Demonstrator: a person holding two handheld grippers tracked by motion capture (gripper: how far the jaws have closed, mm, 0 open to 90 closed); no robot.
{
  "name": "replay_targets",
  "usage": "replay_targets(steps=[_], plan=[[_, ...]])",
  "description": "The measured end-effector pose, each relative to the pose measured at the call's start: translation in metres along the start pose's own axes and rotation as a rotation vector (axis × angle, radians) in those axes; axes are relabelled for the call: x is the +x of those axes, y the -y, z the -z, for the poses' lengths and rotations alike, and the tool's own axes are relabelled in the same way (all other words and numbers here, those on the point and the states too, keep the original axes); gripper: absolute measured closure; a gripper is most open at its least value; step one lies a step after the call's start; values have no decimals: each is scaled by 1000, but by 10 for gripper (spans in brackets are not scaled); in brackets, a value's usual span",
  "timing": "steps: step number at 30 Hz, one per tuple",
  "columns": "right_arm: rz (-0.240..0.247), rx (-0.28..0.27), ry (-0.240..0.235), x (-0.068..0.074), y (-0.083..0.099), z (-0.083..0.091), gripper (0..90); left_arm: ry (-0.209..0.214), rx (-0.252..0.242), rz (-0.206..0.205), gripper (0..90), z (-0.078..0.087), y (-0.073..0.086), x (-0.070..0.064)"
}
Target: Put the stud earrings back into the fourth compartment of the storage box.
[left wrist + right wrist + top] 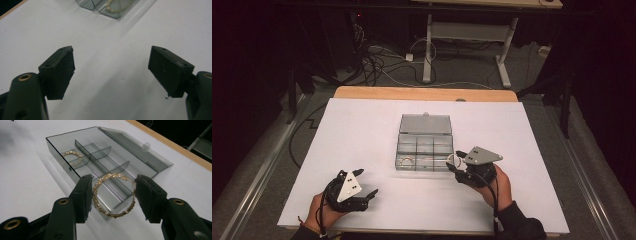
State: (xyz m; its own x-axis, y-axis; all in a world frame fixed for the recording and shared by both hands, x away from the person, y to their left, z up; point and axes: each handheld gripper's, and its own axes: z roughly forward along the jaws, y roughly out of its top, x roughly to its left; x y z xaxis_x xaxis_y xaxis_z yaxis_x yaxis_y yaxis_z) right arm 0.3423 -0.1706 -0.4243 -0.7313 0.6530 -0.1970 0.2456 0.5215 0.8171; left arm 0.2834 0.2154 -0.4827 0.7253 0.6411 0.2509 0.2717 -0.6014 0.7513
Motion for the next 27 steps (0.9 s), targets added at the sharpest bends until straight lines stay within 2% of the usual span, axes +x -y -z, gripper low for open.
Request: replay_targets(steps=[7,13,22,27], plan=[[-12,-33,-37,5,-19,-18,489,7,-3,1,203,1,1,1],[2,-38,-66,18,-36,-39,489,14,-7,-6,203,1,0,-1],[31,-14,-112,38,-55,-73,489,16,-19,-6,203,4,1,0],[38,3,-127,44,-61,-86,488,20,-29,0,203,5,1,0]])
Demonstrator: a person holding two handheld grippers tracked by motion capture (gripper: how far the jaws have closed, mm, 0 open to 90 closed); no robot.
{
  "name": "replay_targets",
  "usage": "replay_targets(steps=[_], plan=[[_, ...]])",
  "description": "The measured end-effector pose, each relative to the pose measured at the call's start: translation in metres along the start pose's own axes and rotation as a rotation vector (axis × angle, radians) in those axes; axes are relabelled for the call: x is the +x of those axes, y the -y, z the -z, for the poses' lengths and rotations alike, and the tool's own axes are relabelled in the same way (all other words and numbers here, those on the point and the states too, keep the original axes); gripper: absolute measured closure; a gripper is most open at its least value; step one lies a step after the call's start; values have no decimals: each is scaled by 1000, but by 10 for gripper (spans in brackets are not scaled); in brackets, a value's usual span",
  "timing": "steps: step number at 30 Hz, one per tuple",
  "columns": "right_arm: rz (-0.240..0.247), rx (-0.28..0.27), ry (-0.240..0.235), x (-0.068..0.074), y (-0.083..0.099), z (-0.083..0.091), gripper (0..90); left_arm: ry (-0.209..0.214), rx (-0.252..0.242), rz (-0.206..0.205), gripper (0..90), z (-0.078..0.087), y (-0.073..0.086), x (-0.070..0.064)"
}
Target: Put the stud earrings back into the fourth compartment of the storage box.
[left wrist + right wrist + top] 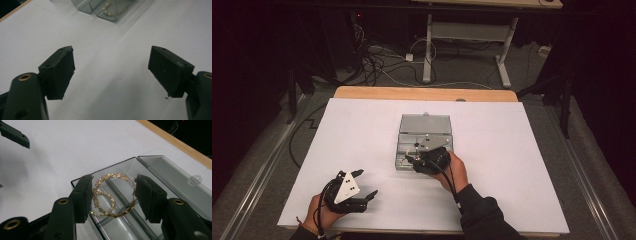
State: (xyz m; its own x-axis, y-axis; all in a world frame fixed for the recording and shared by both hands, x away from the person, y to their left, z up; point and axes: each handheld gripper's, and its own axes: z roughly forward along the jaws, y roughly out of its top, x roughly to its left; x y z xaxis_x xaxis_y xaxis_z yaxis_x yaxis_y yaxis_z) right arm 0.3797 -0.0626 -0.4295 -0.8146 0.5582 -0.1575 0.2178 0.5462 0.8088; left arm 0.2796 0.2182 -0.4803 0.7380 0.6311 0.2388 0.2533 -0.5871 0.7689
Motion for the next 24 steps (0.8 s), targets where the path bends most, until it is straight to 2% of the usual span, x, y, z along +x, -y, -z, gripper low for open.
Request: replay_targets(steps=[10,24], plan=[[-23,27,-9,1,-4,-18,488,3,-6,-3,203,2,1,1],[-46,44,-21,2,-1,-28,484,3,-6,-3,203,3,1,1]])
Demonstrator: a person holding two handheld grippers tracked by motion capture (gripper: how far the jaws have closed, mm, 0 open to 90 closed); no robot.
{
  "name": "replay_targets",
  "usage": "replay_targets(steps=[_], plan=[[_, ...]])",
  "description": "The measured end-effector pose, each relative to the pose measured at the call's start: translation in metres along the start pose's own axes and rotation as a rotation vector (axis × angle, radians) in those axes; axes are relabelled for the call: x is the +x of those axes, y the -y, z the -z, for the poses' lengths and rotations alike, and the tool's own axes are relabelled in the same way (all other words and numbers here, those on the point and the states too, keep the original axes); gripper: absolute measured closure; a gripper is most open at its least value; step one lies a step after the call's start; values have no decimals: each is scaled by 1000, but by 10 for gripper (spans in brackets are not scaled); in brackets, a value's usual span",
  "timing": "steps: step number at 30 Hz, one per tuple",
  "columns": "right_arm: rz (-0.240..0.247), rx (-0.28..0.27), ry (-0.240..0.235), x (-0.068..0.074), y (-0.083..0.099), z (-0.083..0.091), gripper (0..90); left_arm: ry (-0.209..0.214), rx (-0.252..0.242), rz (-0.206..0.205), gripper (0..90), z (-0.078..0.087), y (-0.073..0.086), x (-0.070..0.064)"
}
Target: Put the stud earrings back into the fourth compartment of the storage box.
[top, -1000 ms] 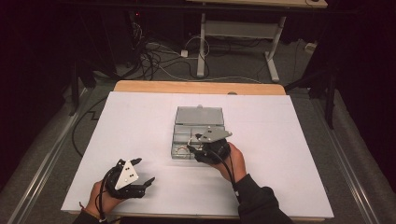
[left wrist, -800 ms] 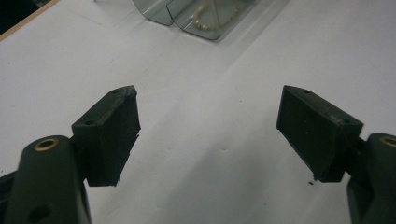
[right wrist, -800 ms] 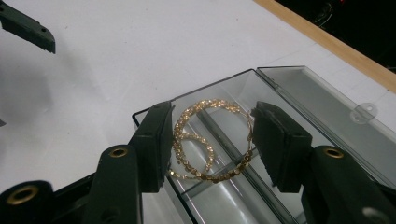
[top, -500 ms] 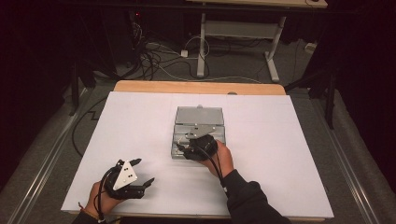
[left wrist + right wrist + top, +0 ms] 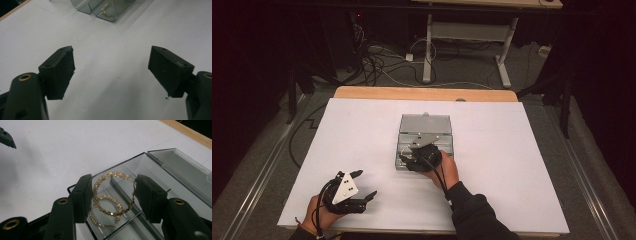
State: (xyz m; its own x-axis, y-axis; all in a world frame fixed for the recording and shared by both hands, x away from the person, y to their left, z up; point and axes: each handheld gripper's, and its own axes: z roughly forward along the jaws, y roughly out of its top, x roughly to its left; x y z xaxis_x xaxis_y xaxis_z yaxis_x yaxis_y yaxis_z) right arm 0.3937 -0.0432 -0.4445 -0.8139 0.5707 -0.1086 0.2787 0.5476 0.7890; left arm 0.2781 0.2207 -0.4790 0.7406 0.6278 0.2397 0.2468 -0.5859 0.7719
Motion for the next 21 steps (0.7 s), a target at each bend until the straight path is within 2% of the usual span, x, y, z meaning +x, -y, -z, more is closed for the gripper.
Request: replay_targets(steps=[11,21], plan=[[-15,5,-2,-1,1,-1,461,5,0,0,203,0,0,0],[17,-84,34,0,0,20,430,0,6,3,207,-1,-1,-1]])
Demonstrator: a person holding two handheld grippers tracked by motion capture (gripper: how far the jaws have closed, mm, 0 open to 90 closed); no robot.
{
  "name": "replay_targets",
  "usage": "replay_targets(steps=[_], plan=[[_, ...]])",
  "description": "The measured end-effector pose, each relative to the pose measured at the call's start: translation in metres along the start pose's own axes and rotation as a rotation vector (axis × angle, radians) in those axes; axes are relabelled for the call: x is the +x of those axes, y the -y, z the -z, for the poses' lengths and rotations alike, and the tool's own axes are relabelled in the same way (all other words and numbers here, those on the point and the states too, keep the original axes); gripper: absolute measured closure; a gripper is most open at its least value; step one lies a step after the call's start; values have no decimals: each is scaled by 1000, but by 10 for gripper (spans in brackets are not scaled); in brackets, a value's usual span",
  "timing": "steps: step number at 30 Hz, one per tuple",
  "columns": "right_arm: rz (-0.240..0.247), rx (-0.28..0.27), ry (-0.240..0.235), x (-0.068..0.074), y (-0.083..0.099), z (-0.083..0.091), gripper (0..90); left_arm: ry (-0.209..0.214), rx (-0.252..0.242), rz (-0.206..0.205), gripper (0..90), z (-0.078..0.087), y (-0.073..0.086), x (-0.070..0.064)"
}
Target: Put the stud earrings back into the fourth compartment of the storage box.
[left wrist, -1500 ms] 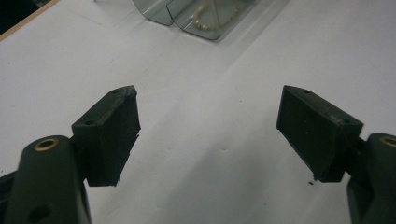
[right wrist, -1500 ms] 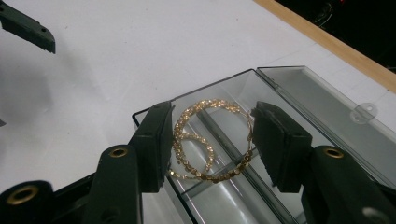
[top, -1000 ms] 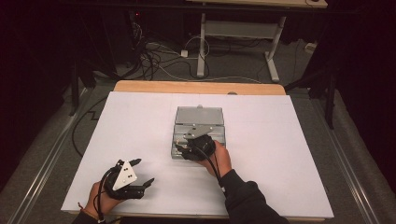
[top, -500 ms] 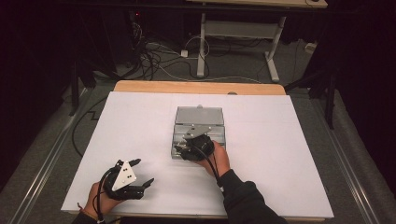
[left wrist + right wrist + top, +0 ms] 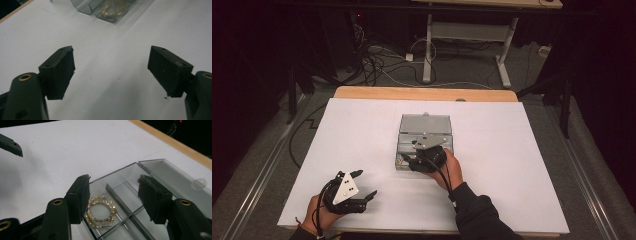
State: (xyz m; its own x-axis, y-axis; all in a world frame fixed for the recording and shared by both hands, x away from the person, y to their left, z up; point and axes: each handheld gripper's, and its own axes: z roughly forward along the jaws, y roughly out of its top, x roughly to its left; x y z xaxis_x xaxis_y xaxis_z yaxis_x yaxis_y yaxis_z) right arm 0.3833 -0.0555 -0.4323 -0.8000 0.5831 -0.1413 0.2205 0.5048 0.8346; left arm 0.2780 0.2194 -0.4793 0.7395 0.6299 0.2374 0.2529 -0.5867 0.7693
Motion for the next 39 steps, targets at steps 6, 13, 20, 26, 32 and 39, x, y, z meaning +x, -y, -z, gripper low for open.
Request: replay_targets(steps=[6,13,20,26,32,39], plan=[[26,-41,33,-3,0,15,403,4,12,2,207,-2,1,0],[28,-68,62,-7,1,34,363,3,20,2,207,-3,0,-1],[27,-73,84,-12,3,49,313,1,12,3,207,-3,1,0],[36,-95,118,-13,7,65,289,0,14,2,207,-3,0,0],[43,-96,144,-15,15,78,279,-1,21,-2,207,-4,0,0],[56,-93,170,-15,24,90,274,-1,28,-7,207,-5,0,-1]])
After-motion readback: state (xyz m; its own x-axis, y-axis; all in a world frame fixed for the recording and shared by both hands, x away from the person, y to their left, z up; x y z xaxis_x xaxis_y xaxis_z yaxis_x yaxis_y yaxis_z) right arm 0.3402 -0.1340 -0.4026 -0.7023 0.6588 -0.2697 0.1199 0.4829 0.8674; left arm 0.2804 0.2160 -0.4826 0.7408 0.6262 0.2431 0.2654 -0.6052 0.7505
